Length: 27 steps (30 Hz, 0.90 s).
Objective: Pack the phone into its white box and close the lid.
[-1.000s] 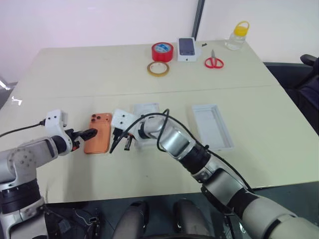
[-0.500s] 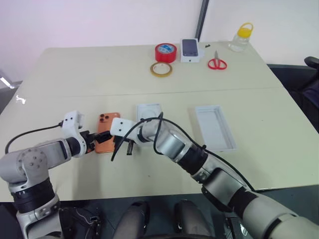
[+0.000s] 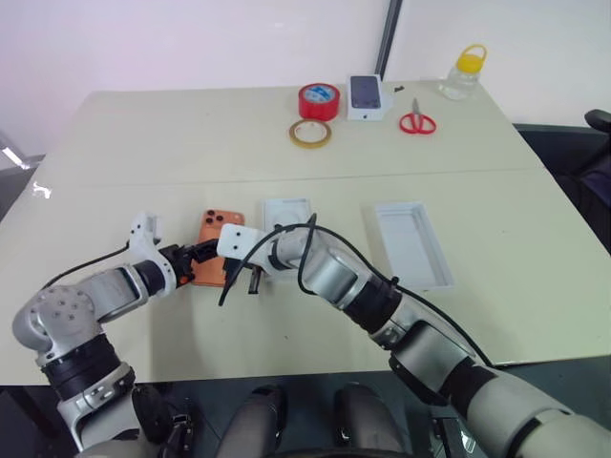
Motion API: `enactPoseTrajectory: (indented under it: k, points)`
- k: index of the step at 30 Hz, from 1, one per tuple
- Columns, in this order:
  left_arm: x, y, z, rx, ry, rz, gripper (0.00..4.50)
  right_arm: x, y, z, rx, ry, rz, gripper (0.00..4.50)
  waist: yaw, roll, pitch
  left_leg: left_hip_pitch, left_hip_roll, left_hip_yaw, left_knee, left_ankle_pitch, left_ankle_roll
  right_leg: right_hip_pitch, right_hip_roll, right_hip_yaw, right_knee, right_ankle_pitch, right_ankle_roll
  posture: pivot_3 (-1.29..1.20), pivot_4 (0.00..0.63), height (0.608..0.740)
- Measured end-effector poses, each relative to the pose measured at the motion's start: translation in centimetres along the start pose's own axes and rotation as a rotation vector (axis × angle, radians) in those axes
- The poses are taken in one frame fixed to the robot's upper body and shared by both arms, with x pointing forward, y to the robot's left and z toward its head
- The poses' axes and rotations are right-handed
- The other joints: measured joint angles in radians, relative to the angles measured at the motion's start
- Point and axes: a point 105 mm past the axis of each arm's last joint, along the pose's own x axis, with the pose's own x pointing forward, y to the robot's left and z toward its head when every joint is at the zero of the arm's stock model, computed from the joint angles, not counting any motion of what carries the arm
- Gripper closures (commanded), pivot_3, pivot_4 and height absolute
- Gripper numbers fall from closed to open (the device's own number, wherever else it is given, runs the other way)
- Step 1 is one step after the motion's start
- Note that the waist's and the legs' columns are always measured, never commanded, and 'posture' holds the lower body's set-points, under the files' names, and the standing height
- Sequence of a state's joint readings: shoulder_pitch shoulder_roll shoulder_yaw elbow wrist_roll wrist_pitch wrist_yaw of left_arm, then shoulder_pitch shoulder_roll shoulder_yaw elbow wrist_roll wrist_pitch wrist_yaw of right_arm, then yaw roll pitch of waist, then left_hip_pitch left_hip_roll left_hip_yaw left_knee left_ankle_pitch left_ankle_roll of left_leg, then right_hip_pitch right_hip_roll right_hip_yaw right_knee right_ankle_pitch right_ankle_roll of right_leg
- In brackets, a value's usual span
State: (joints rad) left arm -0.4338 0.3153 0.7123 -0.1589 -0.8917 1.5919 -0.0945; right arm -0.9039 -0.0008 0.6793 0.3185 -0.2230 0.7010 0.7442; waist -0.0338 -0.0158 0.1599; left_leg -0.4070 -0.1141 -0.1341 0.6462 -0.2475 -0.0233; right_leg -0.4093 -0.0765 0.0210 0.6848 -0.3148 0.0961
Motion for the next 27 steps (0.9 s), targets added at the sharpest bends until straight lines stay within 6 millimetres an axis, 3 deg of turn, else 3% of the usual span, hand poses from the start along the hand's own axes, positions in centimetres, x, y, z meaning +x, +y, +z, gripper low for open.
enactPoseTrajectory:
  k: [1,4,7,15,18,21,27]
  points:
    - [0.0,0.0,0.0,-0.004,0.000,0.001,0.08,0.0,0.0,0.0,0.000,-0.001,0.000,4.49,-0.001,0.000,0.000,0.000,0.000,0.000,0.000,0.000,0.000,0.000,0.000,0.000,0.000,0.000,0.000,0.00,0.150,0.740]
    - [-0.1,0.3,0.0,-0.017,0.001,0.014,0.85,0.0,0.1,0.0,0.000,-0.003,0.001,4.50,-0.003,0.000,0.000,0.000,0.000,0.000,0.000,0.000,0.000,0.000,0.000,0.000,0.000,0.000,0.000,0.00,0.150,0.740]
    - [-0.1,0.6,-0.2,-0.026,0.017,0.033,2.29,-0.1,0.0,-0.1,-0.003,-0.003,-0.004,4.50,-0.006,0.000,0.000,0.000,0.000,0.000,0.000,0.000,0.000,0.000,0.000,0.000,0.000,0.000,0.000,0.00,0.150,0.740]
    - [-0.1,0.4,-0.7,-0.031,0.032,0.022,2.29,-1.2,-0.4,-0.3,-0.009,-0.008,-0.023,4.50,-0.010,0.000,0.000,-0.001,0.001,0.000,0.000,0.000,0.000,0.000,0.001,0.000,0.001,0.000,0.000,0.00,0.150,0.740]
    - [-0.1,0.4,-1.1,-0.038,0.038,0.017,3.13,-2.1,-0.9,-0.1,0.001,-0.022,-0.040,4.50,-0.010,0.000,0.000,-0.001,0.001,0.000,0.000,0.000,0.000,0.000,0.001,0.000,0.001,0.000,0.000,0.00,0.150,0.740]
    - [-0.3,-1.1,-0.7,-0.035,0.015,-0.073,4.46,-2.9,-1.4,0.0,0.011,-0.036,-0.052,4.50,-0.009,-0.001,0.000,-0.001,0.001,0.000,0.000,0.000,0.000,0.001,0.001,0.000,0.001,0.000,0.000,0.00,0.150,0.740]
    - [-0.3,-1.3,-0.4,-0.035,0.005,-0.060,4.46,-4.9,-2.1,0.7,0.037,-0.095,-0.066,4.50,-0.010,-0.001,0.000,-0.001,0.001,0.000,0.000,0.000,0.000,0.001,0.001,0.001,0.001,0.000,0.000,0.00,0.150,0.740]
